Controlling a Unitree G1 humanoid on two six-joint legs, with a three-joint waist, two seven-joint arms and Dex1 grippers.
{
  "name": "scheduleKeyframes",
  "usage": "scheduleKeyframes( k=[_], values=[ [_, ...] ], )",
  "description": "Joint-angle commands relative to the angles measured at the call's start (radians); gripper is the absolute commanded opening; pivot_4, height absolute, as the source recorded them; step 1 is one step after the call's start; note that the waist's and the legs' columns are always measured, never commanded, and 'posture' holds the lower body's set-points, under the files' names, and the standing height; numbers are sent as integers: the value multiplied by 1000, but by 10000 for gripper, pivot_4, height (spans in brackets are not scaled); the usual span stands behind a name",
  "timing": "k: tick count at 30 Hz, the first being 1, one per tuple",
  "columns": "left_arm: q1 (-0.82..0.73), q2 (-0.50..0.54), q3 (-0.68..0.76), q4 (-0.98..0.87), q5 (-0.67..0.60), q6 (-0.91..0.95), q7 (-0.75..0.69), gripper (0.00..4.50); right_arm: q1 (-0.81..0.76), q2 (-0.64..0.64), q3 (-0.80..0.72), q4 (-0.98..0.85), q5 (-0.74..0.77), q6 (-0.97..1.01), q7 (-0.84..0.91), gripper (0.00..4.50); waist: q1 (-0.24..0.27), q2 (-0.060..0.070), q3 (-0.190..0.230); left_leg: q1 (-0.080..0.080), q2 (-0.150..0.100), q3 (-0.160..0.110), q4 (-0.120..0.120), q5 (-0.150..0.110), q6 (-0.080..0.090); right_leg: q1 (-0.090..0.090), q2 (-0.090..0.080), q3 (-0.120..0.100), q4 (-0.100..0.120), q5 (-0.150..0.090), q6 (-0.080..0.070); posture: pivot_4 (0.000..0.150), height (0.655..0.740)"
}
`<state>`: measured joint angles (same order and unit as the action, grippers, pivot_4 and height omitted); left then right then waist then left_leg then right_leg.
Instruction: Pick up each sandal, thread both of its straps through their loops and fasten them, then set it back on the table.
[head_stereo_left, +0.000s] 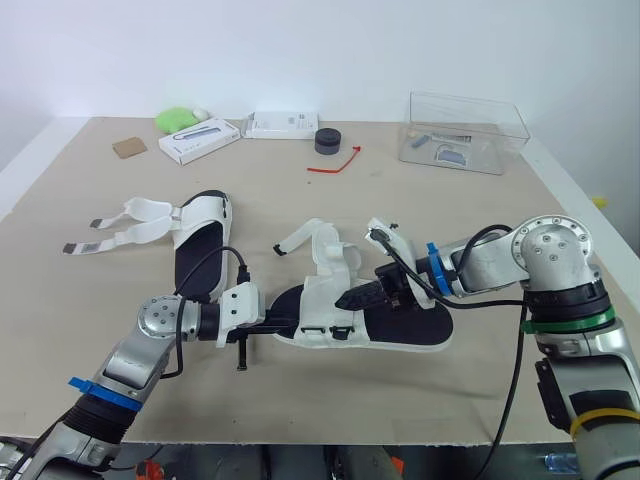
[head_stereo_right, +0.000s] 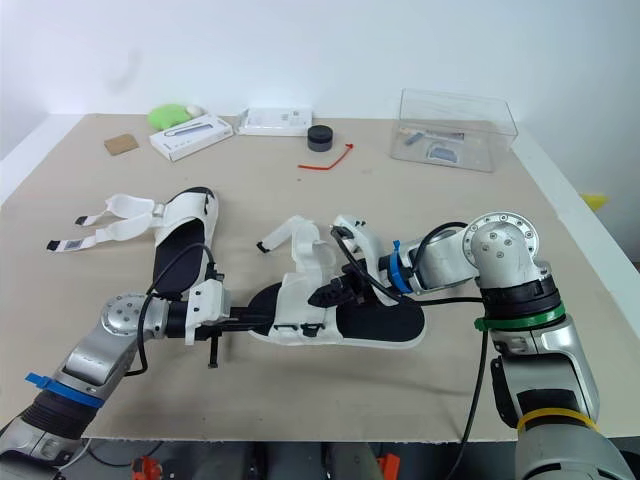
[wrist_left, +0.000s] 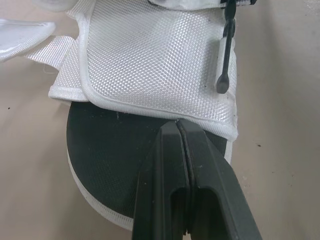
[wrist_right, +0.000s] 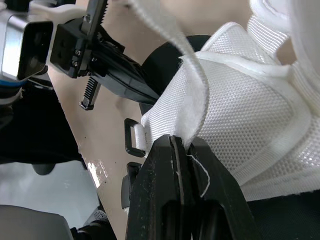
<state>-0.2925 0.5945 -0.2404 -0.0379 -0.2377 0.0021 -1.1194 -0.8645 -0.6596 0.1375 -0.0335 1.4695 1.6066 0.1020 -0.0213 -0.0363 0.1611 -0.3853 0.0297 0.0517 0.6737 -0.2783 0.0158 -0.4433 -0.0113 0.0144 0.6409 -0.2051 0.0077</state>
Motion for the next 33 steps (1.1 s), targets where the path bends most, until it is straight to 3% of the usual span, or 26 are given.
scheduleKeyframes(
  k=[1,19,22,27,33],
  values=[
    [16,4,-23,36,46,16,6,0,19,10,-37,-80,13,1,-12,456,0,0,0,0,0,0,0,0,0,0,-1,0,0,0,0,1500,7400],
    [-2,-14,-23,54,41,18,4,0,114,-88,-4,-225,232,-114,-162,456,1,0,0,0,-1,0,1,0,0,1,-3,0,0,0,2,1500,7400],
    [-3,-16,-24,50,39,23,2,0,121,-111,12,-242,252,-134,-156,10429,1,0,0,0,-1,0,1,0,0,1,-4,0,0,0,2,1500,7400],
    [0,-13,-25,44,38,26,-5,0,110,-130,9,-239,237,-172,-145,33119,1,0,0,0,-1,0,1,0,1,1,-4,0,0,0,2,1500,7400],
    [5,-4,-23,36,36,28,-14,0,24,-102,-14,-122,205,-218,-151,33119,0,0,0,0,-1,0,1,1,1,1,-4,0,0,1,2,1500,7400]
  ],
)
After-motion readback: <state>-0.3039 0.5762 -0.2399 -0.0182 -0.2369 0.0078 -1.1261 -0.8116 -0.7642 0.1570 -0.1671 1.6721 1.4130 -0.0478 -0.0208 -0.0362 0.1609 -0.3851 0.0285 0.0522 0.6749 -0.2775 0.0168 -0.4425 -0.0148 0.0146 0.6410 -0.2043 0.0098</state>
